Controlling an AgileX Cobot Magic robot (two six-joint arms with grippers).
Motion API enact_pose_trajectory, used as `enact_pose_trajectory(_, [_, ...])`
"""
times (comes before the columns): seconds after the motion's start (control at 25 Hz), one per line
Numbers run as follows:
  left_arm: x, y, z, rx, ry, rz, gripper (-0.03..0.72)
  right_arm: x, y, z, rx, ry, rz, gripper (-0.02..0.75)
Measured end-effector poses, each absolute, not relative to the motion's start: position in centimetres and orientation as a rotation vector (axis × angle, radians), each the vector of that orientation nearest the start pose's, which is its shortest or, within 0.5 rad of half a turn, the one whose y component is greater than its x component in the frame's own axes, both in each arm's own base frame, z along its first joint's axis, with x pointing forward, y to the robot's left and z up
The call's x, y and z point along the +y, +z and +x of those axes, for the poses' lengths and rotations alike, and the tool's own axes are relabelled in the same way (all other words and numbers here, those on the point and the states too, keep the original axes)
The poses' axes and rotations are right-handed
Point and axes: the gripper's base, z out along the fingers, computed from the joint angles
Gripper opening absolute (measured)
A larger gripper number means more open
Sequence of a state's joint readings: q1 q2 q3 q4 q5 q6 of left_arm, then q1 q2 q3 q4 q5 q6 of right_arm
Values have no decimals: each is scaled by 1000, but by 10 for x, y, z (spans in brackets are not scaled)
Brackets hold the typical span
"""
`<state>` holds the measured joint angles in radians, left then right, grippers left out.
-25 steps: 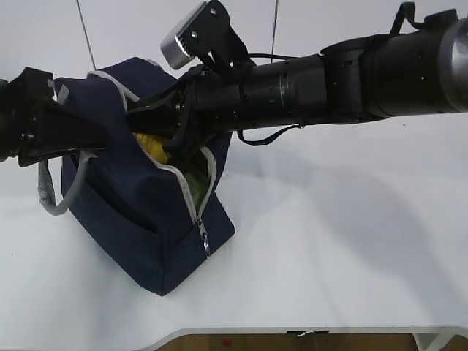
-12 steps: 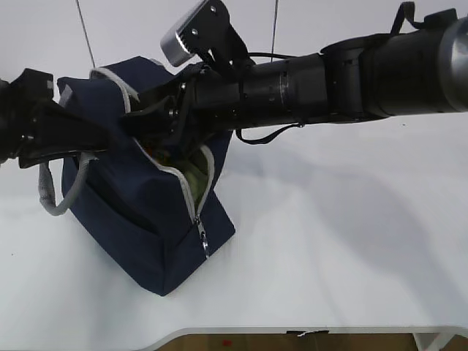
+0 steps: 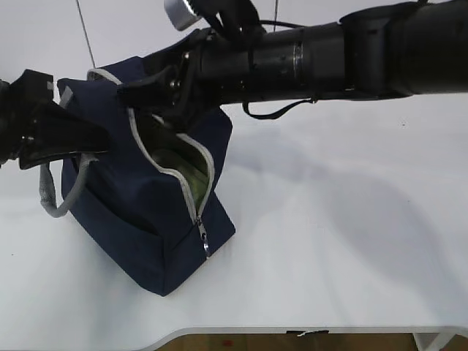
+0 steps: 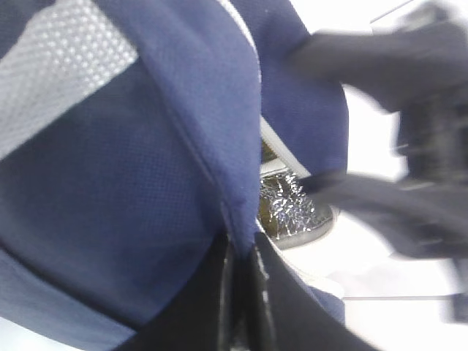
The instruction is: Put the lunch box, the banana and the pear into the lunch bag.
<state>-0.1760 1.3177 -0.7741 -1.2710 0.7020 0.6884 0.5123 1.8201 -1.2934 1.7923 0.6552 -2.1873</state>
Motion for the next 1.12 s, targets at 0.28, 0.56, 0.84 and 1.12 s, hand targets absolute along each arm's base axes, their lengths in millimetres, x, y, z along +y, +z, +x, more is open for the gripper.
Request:
enact_pose_trajectory(0.28, [-100, 269, 242, 2331, -1105, -3, 0, 230, 311, 338, 1578, 522, -938, 464])
enact_pose_trajectory(0.56, [-100, 269, 242, 2332, -1107, -2, 0, 219, 335, 342, 1690, 570, -650, 464])
enact_pose_trajectory(0.84, [-100, 269, 242, 2332, -1107, -2, 0, 220, 354, 345, 1691, 683, -512, 448])
enact_pose_trajectory(1.12, [-100, 269, 242, 2333, -1104, 2, 0, 220, 354, 345, 1712, 702, -497, 445])
